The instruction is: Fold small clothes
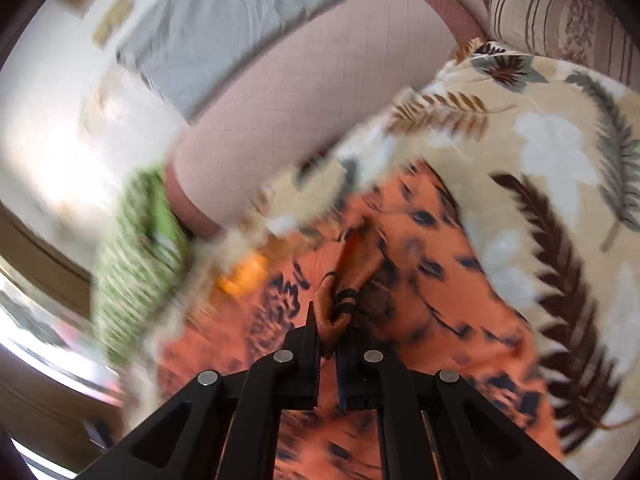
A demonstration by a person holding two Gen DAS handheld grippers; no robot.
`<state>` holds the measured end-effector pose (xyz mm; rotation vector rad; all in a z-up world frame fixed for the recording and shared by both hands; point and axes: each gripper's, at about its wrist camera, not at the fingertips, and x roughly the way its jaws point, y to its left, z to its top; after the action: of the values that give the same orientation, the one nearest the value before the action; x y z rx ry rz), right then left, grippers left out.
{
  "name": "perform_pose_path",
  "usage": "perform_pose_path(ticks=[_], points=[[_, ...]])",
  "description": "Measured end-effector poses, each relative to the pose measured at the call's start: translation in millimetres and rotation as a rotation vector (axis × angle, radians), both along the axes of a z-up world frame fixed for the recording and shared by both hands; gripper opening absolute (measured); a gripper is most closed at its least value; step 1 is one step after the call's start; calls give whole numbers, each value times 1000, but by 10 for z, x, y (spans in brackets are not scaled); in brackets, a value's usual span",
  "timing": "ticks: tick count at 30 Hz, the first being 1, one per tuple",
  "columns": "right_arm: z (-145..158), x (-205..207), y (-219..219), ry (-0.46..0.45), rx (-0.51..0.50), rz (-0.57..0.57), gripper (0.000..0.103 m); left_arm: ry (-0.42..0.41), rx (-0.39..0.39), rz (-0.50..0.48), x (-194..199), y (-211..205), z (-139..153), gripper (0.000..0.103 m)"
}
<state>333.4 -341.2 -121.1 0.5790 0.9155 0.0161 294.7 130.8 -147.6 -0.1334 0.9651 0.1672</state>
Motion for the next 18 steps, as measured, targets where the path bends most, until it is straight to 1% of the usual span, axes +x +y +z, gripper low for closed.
perform_pose_path(ticks=[1, 2, 3, 5, 6, 7, 8, 9, 11, 12, 13, 14, 15, 16, 17, 18], points=[[-242, 44, -37, 77, 27, -3, 10, 1, 0, 1, -4, -7, 25, 86], [-313, 5, -117, 53, 87, -21, 11, -9, 1, -5, -41, -20, 83, 86], [-290, -48, -205, 22, 108, -45, 11, -31, 7, -15, -81, -29, 148, 86], [-160, -119, -270, -10, 64, -83, 28, -89, 39, -30, -150, -60, 296, 86], [-58, -175, -304, -37, 32, -98, 56, -121, 56, -40, -168, -78, 397, 86], [5, -219, -318, -59, 19, -112, 75, -139, 56, -48, -165, -88, 455, 86], [97, -275, -337, -93, 7, -132, 74, -156, 50, -58, -144, -110, 511, 86], [212, -314, -345, -136, 7, -128, 74, -157, 48, -67, -108, -136, 532, 86], [351, -306, -283, -188, 28, -98, 74, -140, 56, -101, 1, -228, 505, 86], [411, -233, -188, -216, 55, -30, 74, -128, 71, -113, 55, -271, 468, 86], [420, -204, -167, -220, 68, 12, 74, -108, 88, -114, 109, -306, 412, 86], [419, -115, -111, -223, 86, 65, 74, -71, 105, -107, 168, -340, 330, 86], [360, 37, -69, -210, 123, 121, 74, 7, 119, -96, 261, -350, 186, 86], [286, 134, -35, -193, 139, 137, 74, 101, 115, -91, 345, -338, 22, 88], [143, 252, -59, -146, 137, 137, 75, 102, 81, -74, 356, -291, -21, 90], [-87, 405, -131, -35, 110, 94, 75, 84, 52, -37, 337, -229, 3, 91]])
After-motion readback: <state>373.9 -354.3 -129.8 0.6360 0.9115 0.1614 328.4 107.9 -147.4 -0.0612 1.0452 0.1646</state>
